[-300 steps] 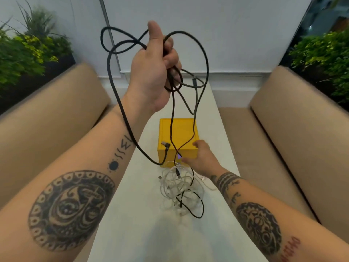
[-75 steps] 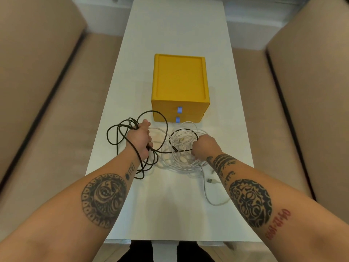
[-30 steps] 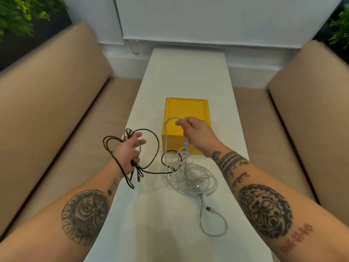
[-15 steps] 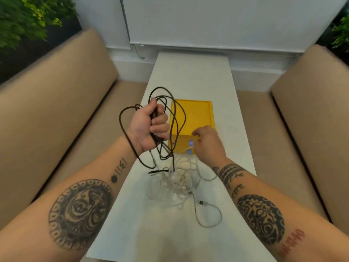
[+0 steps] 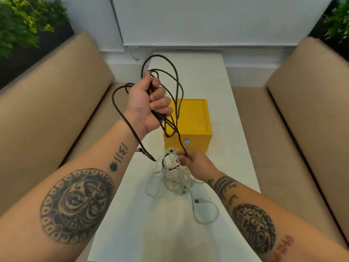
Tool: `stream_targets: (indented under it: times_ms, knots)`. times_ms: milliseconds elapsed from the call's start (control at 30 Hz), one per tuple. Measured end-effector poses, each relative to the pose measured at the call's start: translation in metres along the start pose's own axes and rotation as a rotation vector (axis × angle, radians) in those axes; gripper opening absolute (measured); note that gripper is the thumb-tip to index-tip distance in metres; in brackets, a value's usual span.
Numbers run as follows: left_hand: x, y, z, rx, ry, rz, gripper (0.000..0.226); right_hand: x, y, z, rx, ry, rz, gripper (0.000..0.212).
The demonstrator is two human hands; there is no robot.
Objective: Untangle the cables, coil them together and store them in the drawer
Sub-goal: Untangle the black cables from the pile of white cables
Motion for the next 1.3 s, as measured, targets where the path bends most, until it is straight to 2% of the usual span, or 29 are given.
stream_targets:
  times_ms: [133,200,300,400,500,567,633,700,800,900,967,1033,1100,1167,1233,1300]
  knots:
    - [0.009,0.001,0.022,-0.093,-0.195,0.055,0.048,0.038,0.0,-0.004,-0.015,0.011,0.274,0.022]
    - [0.021,0.002,0.027,-0.111,-0.42,0.13,0.045,0.052,0.002,-0.011,-0.009,-0.151,0.388,0.019]
    - [0.044,0.001,0.01,-0.076,-0.844,0.2,0.038,0.065,-0.001,-0.032,0.027,-0.411,0.425,0.012]
    - [0.06,0.002,-0.029,-0.018,-1.007,0.173,0.025,0.071,-0.008,-0.062,0.093,-0.483,0.362,0.012]
    - [0.064,0.003,-0.063,0.039,-0.866,0.122,0.016,0.07,-0.011,-0.087,0.074,-0.672,0.169,0.02]
    - [0.062,0.003,-0.077,0.071,-0.797,0.055,0.019,0.069,-0.016,-0.097,0.04,-0.814,0.101,0.025]
    - [0.06,0.004,-0.087,0.094,-0.765,0.034,0.03,0.07,-0.024,-0.103,0.047,-0.842,0.097,0.032]
    - [0.057,0.003,-0.094,0.105,-0.765,0.016,0.031,0.069,-0.026,-0.105,0.066,-0.76,0.1,0.032]
    - [0.049,0.001,-0.097,0.036,-0.876,-0.038,0.007,0.068,-0.022,-0.104,0.102,-0.744,0.099,0.025]
    - [0.051,-0.001,-0.095,-0.015,-0.913,0.065,0.017,0.073,-0.022,-0.095,0.135,-0.798,0.18,0.019]
    - [0.057,-0.002,-0.094,-0.03,-0.834,0.126,0.025,0.078,-0.021,-0.08,0.109,-0.65,0.317,0.021]
    - [0.067,-0.008,-0.093,-0.029,-0.703,0.219,0.021,0.076,-0.014,-0.064,0.058,-0.385,0.405,0.022]
    - [0.074,-0.013,-0.091,-0.016,-0.587,0.265,0.015,0.062,-0.006,-0.048,-0.011,-0.172,0.294,0.024]
    - [0.076,-0.015,-0.09,0.002,-0.509,0.305,0.019,0.043,0.001,-0.039,-0.048,-0.097,0.158,0.032]
    - [0.075,-0.016,-0.09,0.025,-0.447,0.331,0.023,0.032,0.009,-0.036,0.013,-0.057,0.165,0.038]
    - [0.072,-0.015,-0.088,0.044,-0.401,0.354,0.026,0.029,0.013,-0.037,0.107,0.096,0.216,0.04]
Point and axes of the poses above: each hand's wrist, its own y-axis away from the middle knuckle, its own x-axis out of the back of the hand, z = x × y, the point moved 3 cm from there along -y, towards the middle knuckle, and after that the axes turned 1 degree about y, right-handed, at the moved point
